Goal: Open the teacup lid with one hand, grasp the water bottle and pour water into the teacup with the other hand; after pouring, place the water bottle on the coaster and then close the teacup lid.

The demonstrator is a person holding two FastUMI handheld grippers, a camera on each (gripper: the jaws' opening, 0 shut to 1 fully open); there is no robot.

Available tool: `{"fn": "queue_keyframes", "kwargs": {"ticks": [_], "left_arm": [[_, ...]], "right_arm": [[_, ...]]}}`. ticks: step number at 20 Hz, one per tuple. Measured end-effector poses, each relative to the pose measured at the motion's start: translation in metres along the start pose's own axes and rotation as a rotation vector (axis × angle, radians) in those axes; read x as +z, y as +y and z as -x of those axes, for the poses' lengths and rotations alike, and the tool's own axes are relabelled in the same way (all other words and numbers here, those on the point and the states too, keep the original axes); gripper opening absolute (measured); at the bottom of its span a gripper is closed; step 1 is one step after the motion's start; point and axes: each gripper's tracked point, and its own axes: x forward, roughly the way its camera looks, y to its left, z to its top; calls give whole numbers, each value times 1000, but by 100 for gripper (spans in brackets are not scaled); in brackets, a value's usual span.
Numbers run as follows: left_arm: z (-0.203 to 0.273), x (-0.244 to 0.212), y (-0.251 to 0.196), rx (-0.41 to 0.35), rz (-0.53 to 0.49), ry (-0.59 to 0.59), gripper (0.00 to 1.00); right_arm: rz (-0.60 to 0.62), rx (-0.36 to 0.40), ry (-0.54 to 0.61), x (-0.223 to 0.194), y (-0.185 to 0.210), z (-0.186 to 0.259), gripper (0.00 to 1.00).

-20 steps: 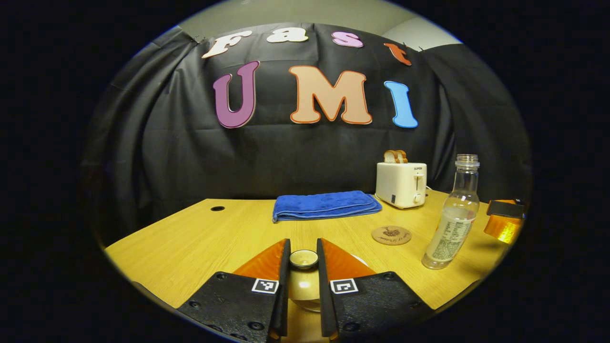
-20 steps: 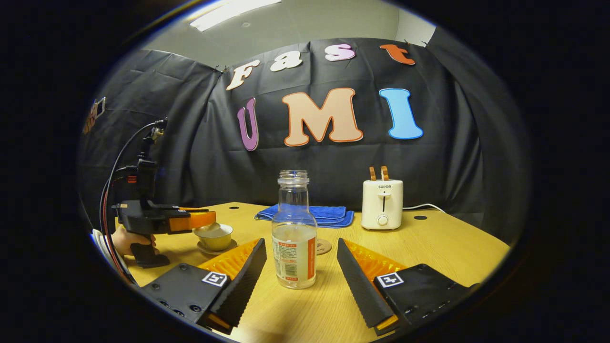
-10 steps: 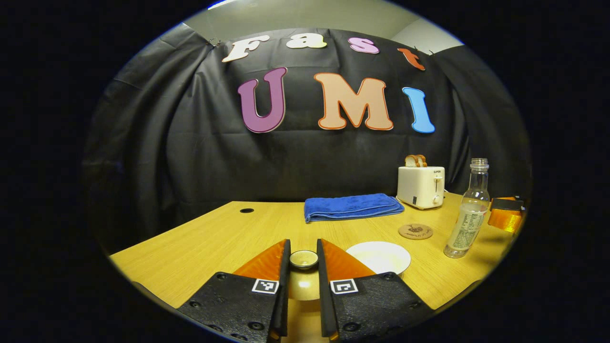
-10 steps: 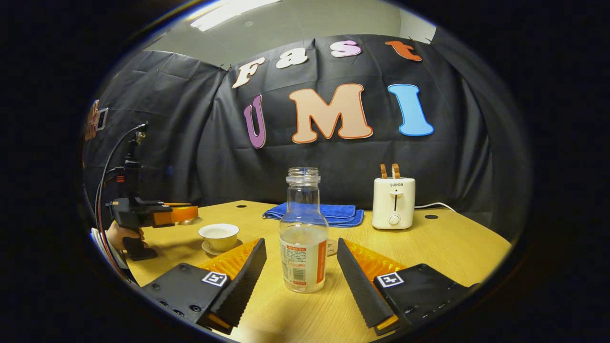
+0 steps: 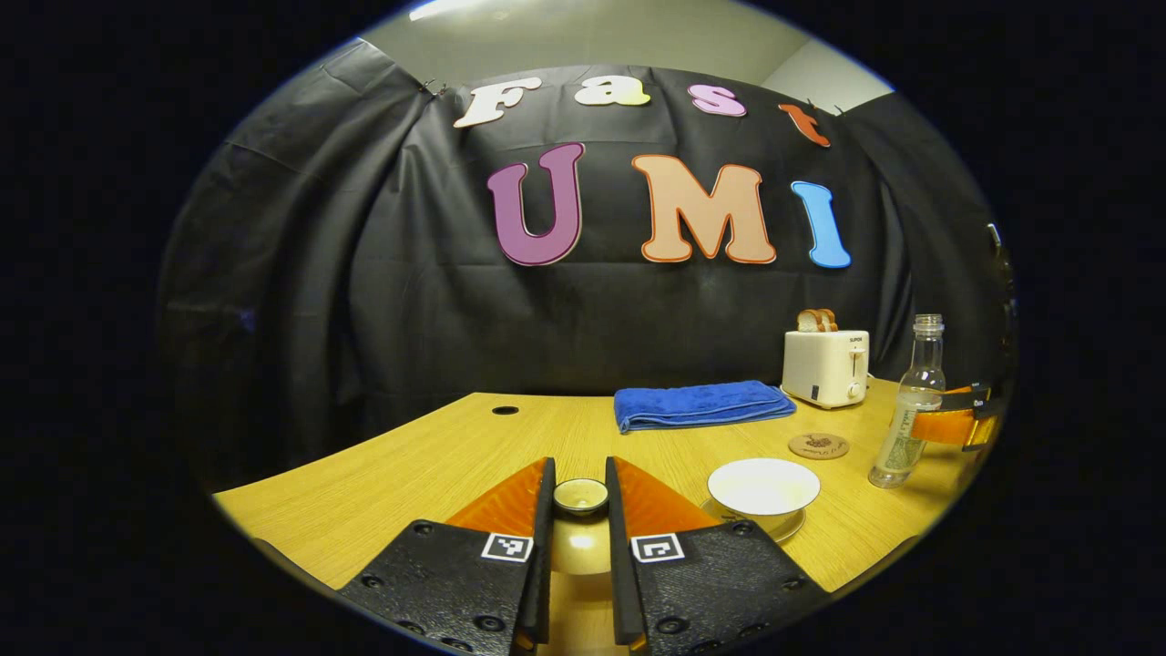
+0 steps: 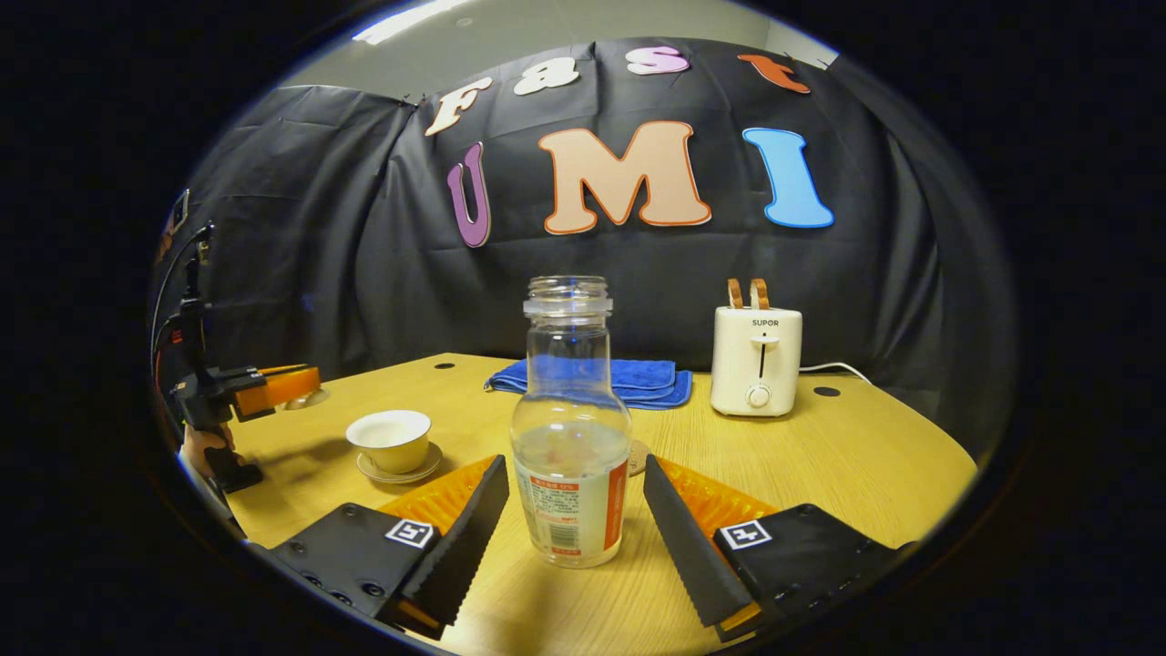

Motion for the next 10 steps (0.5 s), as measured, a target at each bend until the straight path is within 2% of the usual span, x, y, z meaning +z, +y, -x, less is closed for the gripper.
{"fn": "queue_keyframes", "kwargs": {"ticks": [2, 3, 4, 5, 7, 10], "left_arm": [[1, -1, 2, 2, 1, 1, 24], [1, -1, 2, 0, 1, 0, 24], [1, 0, 2, -4, 0, 1, 24], [2, -2, 1, -8, -1, 2, 24], [2, 0, 4, -12, 1, 1, 24], [3, -1, 13, 2, 2, 2, 24]], "right_arm": [[2, -2, 9, -1, 4, -4, 93], [3, 0, 23, -4, 4, -7, 97], [4, 0, 41, -7, 5, -10, 93], [4, -1, 60, -9, 5, -14, 97], [8, -2, 93, -14, 7, -18, 97], [14, -13, 129, -19, 10, -22, 89]]}}
